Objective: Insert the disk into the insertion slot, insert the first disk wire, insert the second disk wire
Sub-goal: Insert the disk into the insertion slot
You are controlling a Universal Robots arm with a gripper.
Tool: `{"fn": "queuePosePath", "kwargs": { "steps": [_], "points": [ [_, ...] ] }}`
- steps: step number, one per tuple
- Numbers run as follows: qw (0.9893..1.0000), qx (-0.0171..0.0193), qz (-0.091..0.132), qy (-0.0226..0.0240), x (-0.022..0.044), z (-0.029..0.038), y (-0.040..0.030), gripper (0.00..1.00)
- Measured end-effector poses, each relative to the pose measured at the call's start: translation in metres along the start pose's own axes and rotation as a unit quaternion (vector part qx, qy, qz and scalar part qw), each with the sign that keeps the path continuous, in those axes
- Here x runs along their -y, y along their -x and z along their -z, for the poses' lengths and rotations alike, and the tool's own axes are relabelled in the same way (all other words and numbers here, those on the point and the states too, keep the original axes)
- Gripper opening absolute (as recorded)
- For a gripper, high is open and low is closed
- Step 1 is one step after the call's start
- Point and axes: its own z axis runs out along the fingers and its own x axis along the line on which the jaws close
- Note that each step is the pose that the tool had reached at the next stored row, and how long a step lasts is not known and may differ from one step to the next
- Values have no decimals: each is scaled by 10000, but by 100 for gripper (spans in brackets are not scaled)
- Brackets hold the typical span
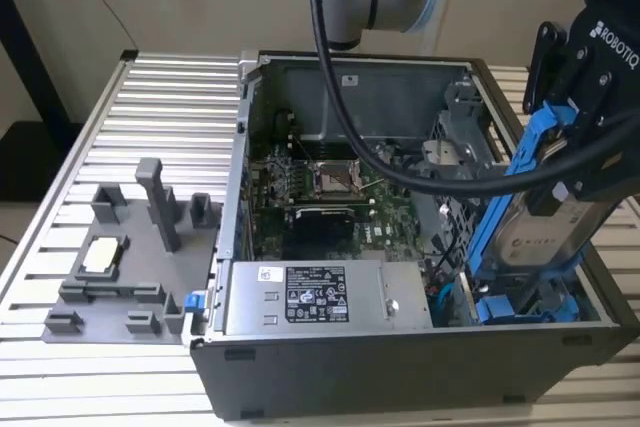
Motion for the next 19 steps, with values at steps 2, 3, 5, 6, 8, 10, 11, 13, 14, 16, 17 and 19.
{"fn": "queuePosePath", "kwargs": {
  "steps": [2, 3, 5, 6, 8, 10, 11, 13, 14, 16, 17, 19],
  "points": [
    [10000, 1, 0, 0, 10, -30, 1, 33],
    [10000, 0, 0, 0, 16, -44, 1, 33],
    [10000, 0, 0, 0, 29, -74, 4, 33],
    [10000, -1, 0, 0, 37, -91, 6, 33],
    [10000, 0, 0, 0, 52, -124, 10, 33],
    [10000, 0, 0, 0, 69, -158, 14, 33],
    [10000, 1, 0, 0, 78, -174, 16, 33],
    [10000, 0, 0, 0, 99, -205, 19, 33],
    [10000, 0, 0, 0, 109, -219, 20, 33],
    [10000, 0, 0, 0, 128, -247, 23, 33],
    [10000, 0, 0, 0, 134, -262, 24, 33],
    [10000, 0, -1, 0, 139, -293, 24, 33]
  ]
}}
